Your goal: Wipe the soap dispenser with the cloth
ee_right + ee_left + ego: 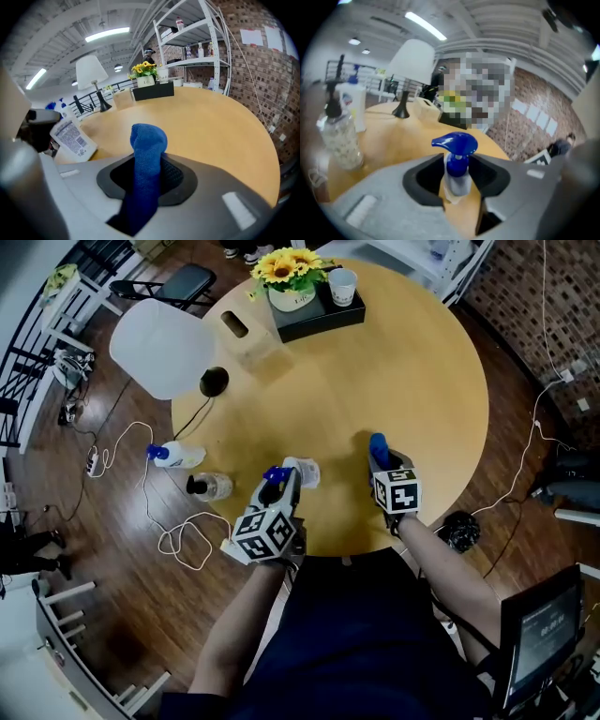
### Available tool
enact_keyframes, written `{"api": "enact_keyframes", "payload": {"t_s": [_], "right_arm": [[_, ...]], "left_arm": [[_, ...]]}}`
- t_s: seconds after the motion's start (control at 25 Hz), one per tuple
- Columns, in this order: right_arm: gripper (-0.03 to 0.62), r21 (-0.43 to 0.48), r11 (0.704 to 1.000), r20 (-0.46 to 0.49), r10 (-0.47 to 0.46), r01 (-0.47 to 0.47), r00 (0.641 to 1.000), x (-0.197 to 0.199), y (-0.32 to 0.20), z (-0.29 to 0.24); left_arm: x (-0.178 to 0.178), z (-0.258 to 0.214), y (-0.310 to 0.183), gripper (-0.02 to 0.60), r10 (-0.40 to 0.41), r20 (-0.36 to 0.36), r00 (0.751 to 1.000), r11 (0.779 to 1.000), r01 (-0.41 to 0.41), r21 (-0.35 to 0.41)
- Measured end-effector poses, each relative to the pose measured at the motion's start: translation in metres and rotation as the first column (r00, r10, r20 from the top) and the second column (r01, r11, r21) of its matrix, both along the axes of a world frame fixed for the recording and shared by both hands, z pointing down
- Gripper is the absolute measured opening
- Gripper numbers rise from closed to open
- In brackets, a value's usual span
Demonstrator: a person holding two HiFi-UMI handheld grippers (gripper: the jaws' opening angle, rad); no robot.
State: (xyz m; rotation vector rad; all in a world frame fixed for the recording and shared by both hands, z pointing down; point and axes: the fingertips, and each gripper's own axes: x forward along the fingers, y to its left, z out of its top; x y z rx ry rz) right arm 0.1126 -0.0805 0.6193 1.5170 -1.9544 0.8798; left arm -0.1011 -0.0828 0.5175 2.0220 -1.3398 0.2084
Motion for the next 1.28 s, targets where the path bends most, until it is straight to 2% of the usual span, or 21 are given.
{"api": "enact_keyframes", "payload": {"t_s": [0.04,0.08,0.16,0.24,0.28,0.36,0.48,0.6,0.68,0.76,0.8,0.84,0.88,0.96,1.08,1.16,1.2,1.24,1.28], "right_arm": [[0.107,0.013,1.000,0.039,0.001,-0.002,0.999,-0.002,0.002,-0.009],[0.107,0.027,1.000,0.074,-0.002,0.000,0.997,-0.006,0.003,-0.019],[0.107,0.060,0.998,0.140,-0.023,0.015,0.990,-0.019,0.007,-0.041],[0.107,0.095,0.994,0.202,-0.068,0.049,0.977,-0.043,0.012,-0.061],[0.107,0.108,0.991,0.231,-0.096,0.073,0.968,-0.057,0.014,-0.070],[0.107,0.130,0.983,0.282,-0.161,0.129,0.946,-0.088,0.019,-0.085],[0.107,0.156,0.964,0.333,-0.259,0.217,0.907,-0.134,0.024,-0.100],[0.108,0.166,0.944,0.346,-0.326,0.284,0.880,-0.167,0.027,-0.105],[0.109,0.173,0.935,0.342,-0.351,0.309,0.871,-0.178,0.028,-0.109],[0.109,0.188,0.929,0.325,-0.364,0.318,0.873,-0.178,0.027,-0.115],[0.109,0.195,0.929,0.316,-0.362,0.314,0.877,-0.174,0.025,-0.118],[0.109,0.200,0.930,0.306,-0.357,0.307,0.882,-0.168,0.023,-0.120],[0.109,0.204,0.932,0.296,-0.351,0.301,0.888,-0.161,0.021,-0.122],[0.109,0.212,0.933,0.269,-0.343,0.292,0.900,-0.145,0.018,-0.124],[0.107,0.233,0.926,0.238,-0.350,0.297,0.906,-0.120,0.016,-0.128],[0.107,0.250,0.913,0.256,-0.384,0.324,0.887,-0.112,0.019,-0.128],[0.107,0.260,0.904,0.278,-0.407,0.340,0.870,-0.111,0.021,-0.127],[0.107,0.270,0.895,0.302,-0.428,0.354,0.852,-0.112,0.023,-0.126],[0.107,0.279,0.888,0.321,-0.445,0.365,0.836,-0.114,0.025,-0.124]], "left_arm": [[-0.012,0.006,0.000,0.158,-0.067,-0.098,0.993,0.997,0.064,-0.035],[-0.023,0.013,0.002,0.141,-0.131,-0.196,0.972,0.990,0.118,-0.077],[-0.039,0.027,0.009,0.141,-0.228,-0.360,0.904,0.971,0.184,-0.153],[-0.049,0.036,0.016,0.140,-0.273,-0.453,0.849,0.960,0.207,-0.190],[-0.051,0.038,0.020,0.140,-0.278,-0.479,0.833,0.958,0.207,-0.197],[-0.049,0.040,0.027,0.140,-0.264,-0.505,0.822,0.962,0.189,-0.196],[-0.038,0.037,0.036,0.140,-0.203,-0.497,0.844,0.976,0.132,-0.173],[-0.031,0.034,0.046,0.140,-0.137,-0.430,0.892,0.987,0.084,-0.140],[-0.022,0.024,0.052,0.140,-0.051,-0.342,0.938,0.995,0.020,-0.093],[-0.005,0.009,0.058,0.140,0.086,-0.196,0.977,0.995,-0.094,-0.029],[0.006,0.003,0.060,0.138,0.163,-0.113,0.980,0.986,-0.164,-0.001],[0.017,-0.002,0.062,0.138,0.237,-0.033,0.971,0.971,-0.236,0.021],[0.028,-0.005,0.063,0.138,0.306,0.043,0.951,0.951,-0.307,0.036],[0.046,-0.005,0.065,0.138,0.423,0.184,0.887,0.897,-0.439,0.052],[0.069,0.001,0.075,0.140,0.562,0.364,0.743,0.787,-0.616,0.044],[0.082,0.001,0.084,0.141,0.617,0.436,0.655,0.716,-0.698,0.036],[0.086,0.001,0.088,0.141,0.629,0.460,0.627,0.692,-0.721,0.037],[0.088,0.002,0.090,0.143,0.632,0.476,0.612,0.679,-0.733,0.041],[0.088,0.001,0.090,0.143,0.628,0.489,0.605,0.675,-0.737,0.046]]}}
